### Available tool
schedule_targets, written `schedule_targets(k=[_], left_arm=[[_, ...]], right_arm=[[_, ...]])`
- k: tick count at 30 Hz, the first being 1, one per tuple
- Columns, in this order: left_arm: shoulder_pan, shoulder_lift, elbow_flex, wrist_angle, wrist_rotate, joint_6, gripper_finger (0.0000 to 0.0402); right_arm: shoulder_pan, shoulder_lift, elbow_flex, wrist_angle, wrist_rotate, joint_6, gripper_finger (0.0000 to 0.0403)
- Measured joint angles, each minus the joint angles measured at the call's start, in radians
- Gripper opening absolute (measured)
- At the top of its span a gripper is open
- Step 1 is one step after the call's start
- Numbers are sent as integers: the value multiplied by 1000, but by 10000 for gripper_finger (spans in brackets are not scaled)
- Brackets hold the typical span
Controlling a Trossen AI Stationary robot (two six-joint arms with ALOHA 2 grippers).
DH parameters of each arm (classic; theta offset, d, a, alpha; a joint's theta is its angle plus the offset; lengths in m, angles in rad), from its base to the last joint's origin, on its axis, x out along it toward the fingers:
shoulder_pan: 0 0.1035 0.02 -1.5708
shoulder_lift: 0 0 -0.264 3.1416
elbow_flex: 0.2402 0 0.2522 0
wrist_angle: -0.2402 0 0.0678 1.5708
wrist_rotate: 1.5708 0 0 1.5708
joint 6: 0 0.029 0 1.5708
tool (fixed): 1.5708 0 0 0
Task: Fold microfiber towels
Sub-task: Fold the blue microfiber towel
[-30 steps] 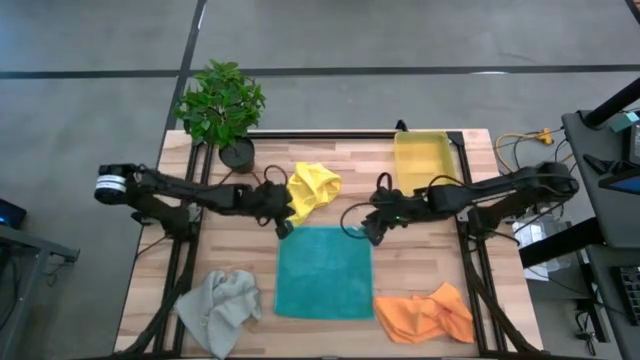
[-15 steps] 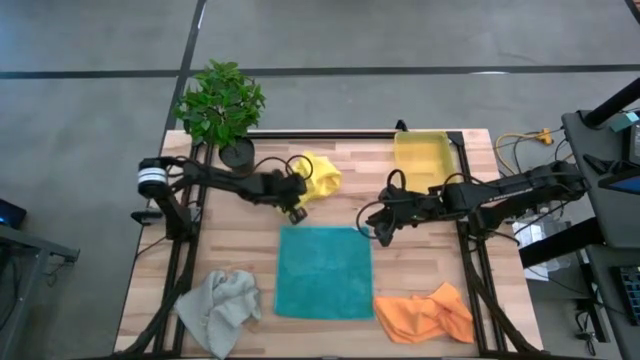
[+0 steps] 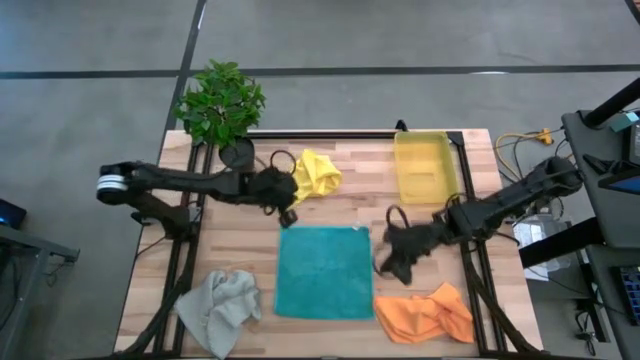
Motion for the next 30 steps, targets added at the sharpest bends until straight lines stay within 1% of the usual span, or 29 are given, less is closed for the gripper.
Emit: schedule_targets(k=[3, 5, 8, 11, 13, 14, 16, 18, 20, 23, 25, 27, 30], left_arm=[[-76, -76, -50, 19, 79, -8, 0], [-138, -114, -85, 21, 85, -48, 0], [-235, -149, -143, 76, 87, -143, 0], [-337, -149, -186, 176, 85, -224, 0], [-407, -140, -213, 226, 79, -274, 0], [-439, -126, -215, 261, 64, -295, 0], [-506, -112, -217, 259, 24, -325, 0], [-561, -83, -204, 270, -10, -339, 0], [-611, -62, -199, 267, -27, -340, 0], [-652, -15, -177, 281, -44, -360, 0], [-661, 8, -173, 264, -72, -399, 0], [-661, 43, -162, 273, -93, -434, 0], [-653, 84, -149, 269, -135, -445, 0]], right_arm=[[88, 52, -23, 76, -3, 61, 64], [126, 109, -25, 121, -3, 96, 63], [161, 223, -15, 185, -6, 139, 63], [179, 338, 9, 198, -26, 173, 63], [184, 408, 25, 203, -67, 192, 63], [187, 436, 28, 186, -103, 200, 63], [194, 493, 41, 167, -193, 230, 63], [209, 513, 46, 114, -254, 276, 63], [226, 519, 44, 95, -273, 315, 63], [249, 487, 44, 68, -217, 345, 63], [254, 449, 47, 61, -142, 351, 63], [254, 400, 55, 65, -14, 343, 63], [239, 349, 61, 83, 225, 294, 63]])
